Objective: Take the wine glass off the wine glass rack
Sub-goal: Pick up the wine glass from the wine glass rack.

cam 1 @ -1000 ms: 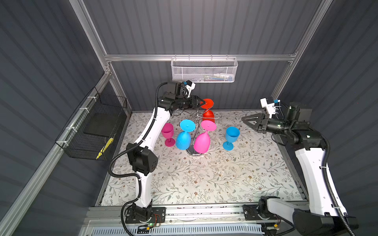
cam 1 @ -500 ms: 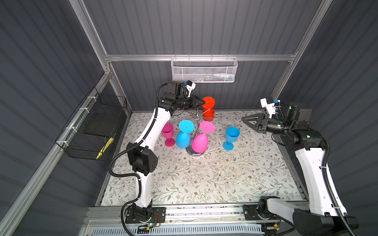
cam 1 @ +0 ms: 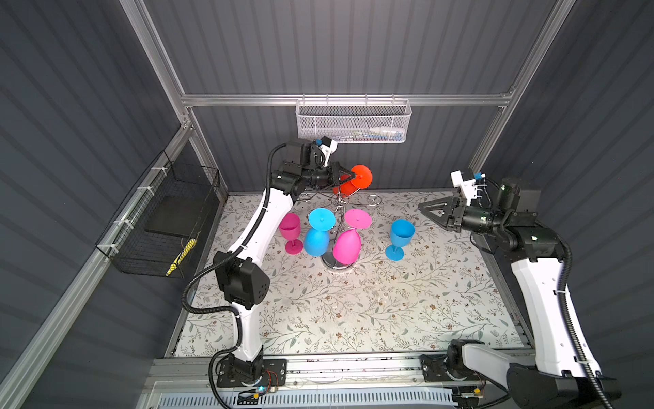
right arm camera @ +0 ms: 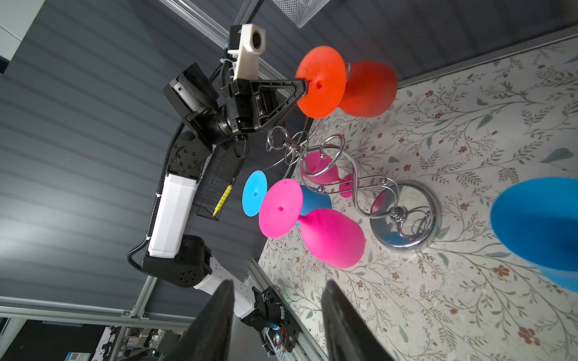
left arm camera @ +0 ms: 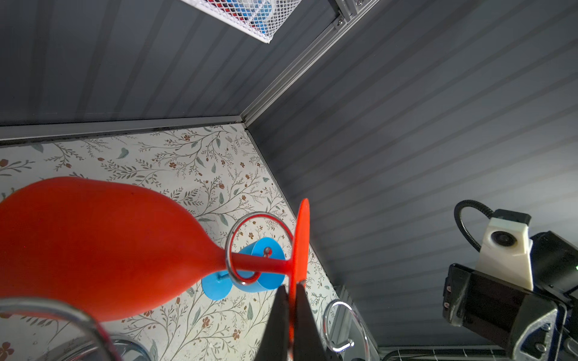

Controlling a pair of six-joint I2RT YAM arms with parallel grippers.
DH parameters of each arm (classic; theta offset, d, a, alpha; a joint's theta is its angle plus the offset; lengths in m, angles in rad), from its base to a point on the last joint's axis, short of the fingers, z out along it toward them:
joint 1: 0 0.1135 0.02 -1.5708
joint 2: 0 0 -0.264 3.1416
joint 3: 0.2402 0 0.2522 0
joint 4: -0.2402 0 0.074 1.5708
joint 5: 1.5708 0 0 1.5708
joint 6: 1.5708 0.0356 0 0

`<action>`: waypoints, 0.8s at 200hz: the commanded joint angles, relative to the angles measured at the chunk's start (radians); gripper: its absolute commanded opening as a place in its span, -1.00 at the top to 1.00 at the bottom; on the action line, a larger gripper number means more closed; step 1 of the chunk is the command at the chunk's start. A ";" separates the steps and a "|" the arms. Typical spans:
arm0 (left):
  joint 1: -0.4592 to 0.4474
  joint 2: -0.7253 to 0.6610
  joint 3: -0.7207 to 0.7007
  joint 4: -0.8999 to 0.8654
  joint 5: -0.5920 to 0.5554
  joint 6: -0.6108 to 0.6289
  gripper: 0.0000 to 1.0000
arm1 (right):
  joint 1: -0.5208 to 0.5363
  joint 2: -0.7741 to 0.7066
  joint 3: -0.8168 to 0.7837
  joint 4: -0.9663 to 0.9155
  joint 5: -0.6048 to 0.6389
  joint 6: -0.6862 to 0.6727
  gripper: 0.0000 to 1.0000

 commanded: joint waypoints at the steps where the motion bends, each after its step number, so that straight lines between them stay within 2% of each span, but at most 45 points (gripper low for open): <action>1: -0.005 -0.040 -0.040 0.038 0.007 -0.060 1.00 | 0.003 -0.016 -0.008 0.018 -0.015 0.004 0.03; 109: -0.005 -0.110 -0.155 0.335 0.041 -0.331 1.00 | 0.002 -0.028 -0.009 0.020 -0.013 0.015 0.03; 160: -0.005 -0.118 -0.169 0.372 0.065 -0.379 1.00 | 0.002 -0.028 -0.010 0.023 -0.012 0.022 0.03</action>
